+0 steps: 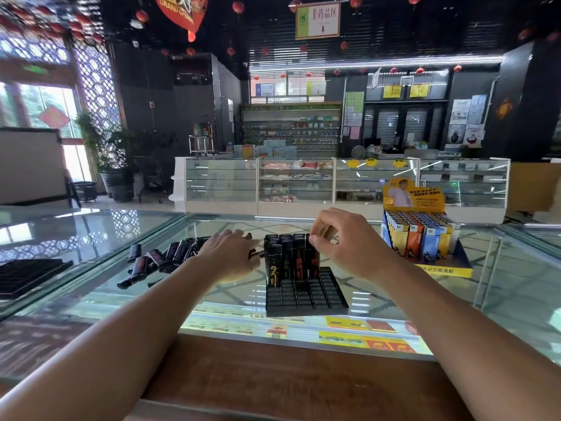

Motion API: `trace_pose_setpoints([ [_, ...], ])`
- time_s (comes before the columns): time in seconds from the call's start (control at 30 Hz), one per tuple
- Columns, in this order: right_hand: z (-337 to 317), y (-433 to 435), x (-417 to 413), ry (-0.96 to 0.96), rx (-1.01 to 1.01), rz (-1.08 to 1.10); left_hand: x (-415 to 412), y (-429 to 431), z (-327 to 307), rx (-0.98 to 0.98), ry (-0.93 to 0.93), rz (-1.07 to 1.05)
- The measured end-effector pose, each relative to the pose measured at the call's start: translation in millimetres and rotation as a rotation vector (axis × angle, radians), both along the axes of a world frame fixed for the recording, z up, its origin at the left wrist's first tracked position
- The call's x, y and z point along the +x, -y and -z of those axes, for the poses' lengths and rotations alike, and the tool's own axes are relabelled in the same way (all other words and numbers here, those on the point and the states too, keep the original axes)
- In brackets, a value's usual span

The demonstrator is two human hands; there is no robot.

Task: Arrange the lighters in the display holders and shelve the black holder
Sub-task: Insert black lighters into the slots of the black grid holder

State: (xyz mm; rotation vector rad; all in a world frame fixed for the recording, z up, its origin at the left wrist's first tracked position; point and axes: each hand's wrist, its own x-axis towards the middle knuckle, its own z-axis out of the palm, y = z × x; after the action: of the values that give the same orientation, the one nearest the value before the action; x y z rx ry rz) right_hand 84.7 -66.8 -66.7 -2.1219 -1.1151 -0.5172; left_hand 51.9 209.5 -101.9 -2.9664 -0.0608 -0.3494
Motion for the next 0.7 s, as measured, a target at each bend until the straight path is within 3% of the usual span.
trace_pose_setpoints([
  [0.13, 0.7, -0.3, 0.1, 0.009, -0.004, 0.003, 0.3, 2.1, -0.7, -0.051, -0.04, 0.019],
  [0.57, -1.3, 0.5, -0.3, 0.013, -0.01, 0.021, 3.6, -2.0, 3.0, -0.044, 0.096, 0.1],
  [0.7, -1.9, 0.8, -1.2, 0.015, -0.011, 0.024, 7.0, -4.8, 3.2, 0.075, 0.081, 0.029],
])
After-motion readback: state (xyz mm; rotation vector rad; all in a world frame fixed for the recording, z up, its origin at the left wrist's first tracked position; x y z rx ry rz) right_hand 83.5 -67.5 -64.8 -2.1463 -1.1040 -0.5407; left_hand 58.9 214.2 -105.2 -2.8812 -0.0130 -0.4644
